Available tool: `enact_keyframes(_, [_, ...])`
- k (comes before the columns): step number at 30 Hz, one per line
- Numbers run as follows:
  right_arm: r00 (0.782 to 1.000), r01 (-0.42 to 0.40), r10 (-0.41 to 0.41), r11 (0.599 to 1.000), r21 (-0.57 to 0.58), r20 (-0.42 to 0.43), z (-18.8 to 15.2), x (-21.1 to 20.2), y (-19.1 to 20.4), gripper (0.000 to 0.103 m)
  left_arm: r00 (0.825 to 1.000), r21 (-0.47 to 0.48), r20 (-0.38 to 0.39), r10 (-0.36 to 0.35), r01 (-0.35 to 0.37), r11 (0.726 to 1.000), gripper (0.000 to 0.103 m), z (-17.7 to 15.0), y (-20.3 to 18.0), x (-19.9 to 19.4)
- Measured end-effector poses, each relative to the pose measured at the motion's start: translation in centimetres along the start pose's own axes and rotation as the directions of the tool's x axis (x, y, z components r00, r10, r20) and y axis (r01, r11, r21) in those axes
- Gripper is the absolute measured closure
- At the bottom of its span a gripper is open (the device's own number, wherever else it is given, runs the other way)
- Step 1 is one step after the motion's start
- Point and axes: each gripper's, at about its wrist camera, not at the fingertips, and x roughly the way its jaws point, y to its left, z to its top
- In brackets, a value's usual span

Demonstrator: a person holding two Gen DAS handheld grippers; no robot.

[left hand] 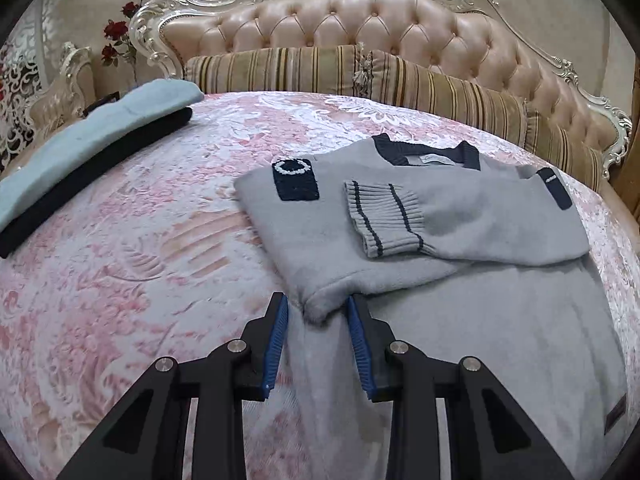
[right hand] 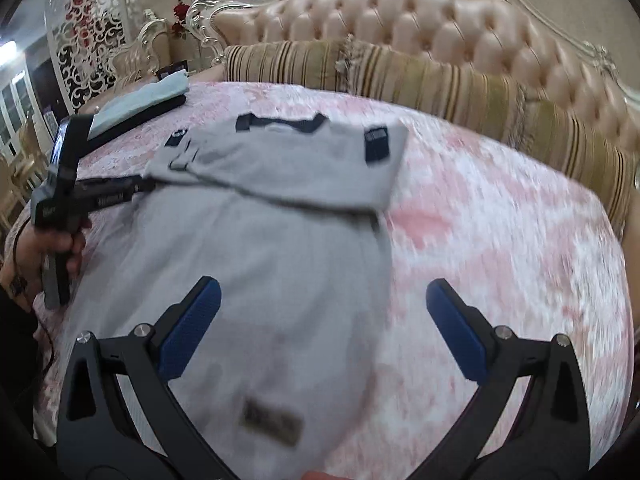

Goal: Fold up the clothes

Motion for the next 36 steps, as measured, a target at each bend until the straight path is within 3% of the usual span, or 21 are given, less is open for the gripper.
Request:
enact_keyframes(5, [1.0, 0.019, -0.019, 1.0, -0.011, -0.016, 2.7, 3.5, 1.2, 0.0, 0.996, -0.057, -0.013, -0.085, 0.084, 0.995, 0.079, 0.5, 2.0, 0.0])
enact_keyframes(10, [0.999, 0.015, -0.015, 1.0, 0.002, -0.047, 3.7, 6.0, 0.8, 0.0, 0.998, -0.026, -0.002, -0.07, 0.07, 0.997, 0.076, 0.1, 1.7, -0.1])
enact_keyframes(13, [0.999, 0.035, -0.033, 0.998, 0.052, -0.033, 5.1, 7.0, -0.7, 0.0, 0.999, 0.007, 0.007, -0.053, 0.053, 0.999, 0.069, 0.0, 1.1, -0.1])
enact_keyframes(18, [0.992, 0.122, -0.117, 0.982, 0.147, -0.036, 6.5, 8.9, -4.0, 0.0, 0.998, -0.013, -0.001, -0.059, 0.059, 0.998, 0.082, 0.1, 1.6, 0.1])
enact_keyframes(22, [0.986, 0.166, -0.162, 0.971, 0.172, -0.037, 6.5, 9.5, -6.3, 0.0, 0.995, -0.065, -0.009, -0.101, 0.101, 0.993, 0.083, 0.0, 2.5, 0.0])
enact_keyframes(25, [0.981, 0.192, -0.192, 0.952, 0.239, -0.025, 6.9, 9.2, -8.9, 0.0, 0.996, -0.047, -0.006, -0.093, 0.092, 0.995, 0.082, -0.1, 2.2, 0.0])
enact_keyframes(28, [0.971, 0.239, -0.237, 0.932, 0.271, -0.041, 7.6, 9.4, -11.5, 0.0, 0.996, -0.043, -0.018, -0.088, 0.087, 0.995, 0.077, -0.3, 2.4, -0.5])
enact_keyframes(31, [0.971, 0.237, -0.24, 0.935, 0.264, -0.021, 9.0, 9.9, -12.1, 0.0, 0.994, -0.053, -0.035, -0.101, 0.099, 0.994, 0.073, -0.4, 3.2, -1.8])
enact_keyframes(36, [0.964, 0.261, -0.265, 0.948, 0.181, -0.001, 11.3, 11.7, -11.4, 0.0, 0.985, -0.103, 0.111, -0.135, 0.147, 0.984, 0.071, 2.6, 5.3, -5.0])
